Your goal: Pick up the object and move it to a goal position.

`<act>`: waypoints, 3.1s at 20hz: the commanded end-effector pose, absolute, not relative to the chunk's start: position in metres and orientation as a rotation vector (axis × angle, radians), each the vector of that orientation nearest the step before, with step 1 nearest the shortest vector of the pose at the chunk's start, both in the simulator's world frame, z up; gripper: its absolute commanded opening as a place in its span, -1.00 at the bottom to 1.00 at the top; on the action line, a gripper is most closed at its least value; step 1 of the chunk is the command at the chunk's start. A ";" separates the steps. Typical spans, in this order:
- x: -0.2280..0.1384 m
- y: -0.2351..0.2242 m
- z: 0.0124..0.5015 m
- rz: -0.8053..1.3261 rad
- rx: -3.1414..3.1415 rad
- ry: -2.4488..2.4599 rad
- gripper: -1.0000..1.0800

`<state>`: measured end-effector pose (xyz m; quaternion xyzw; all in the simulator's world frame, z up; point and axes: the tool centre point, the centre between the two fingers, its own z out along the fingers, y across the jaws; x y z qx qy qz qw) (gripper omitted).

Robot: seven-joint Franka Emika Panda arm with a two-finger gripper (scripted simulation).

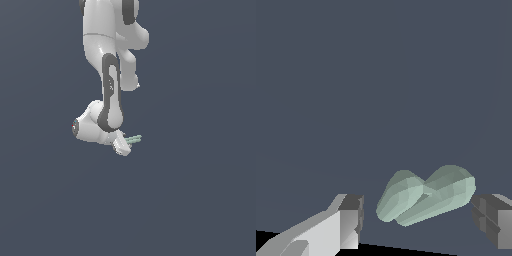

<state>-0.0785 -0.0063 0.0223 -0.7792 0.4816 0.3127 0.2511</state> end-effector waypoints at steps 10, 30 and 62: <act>-0.084 0.006 0.011 0.855 -2.117 1.313 -1.00; -0.028 -0.036 0.039 0.642 -2.146 1.185 -1.00; 0.145 -0.226 0.296 -0.362 -2.011 0.402 -1.00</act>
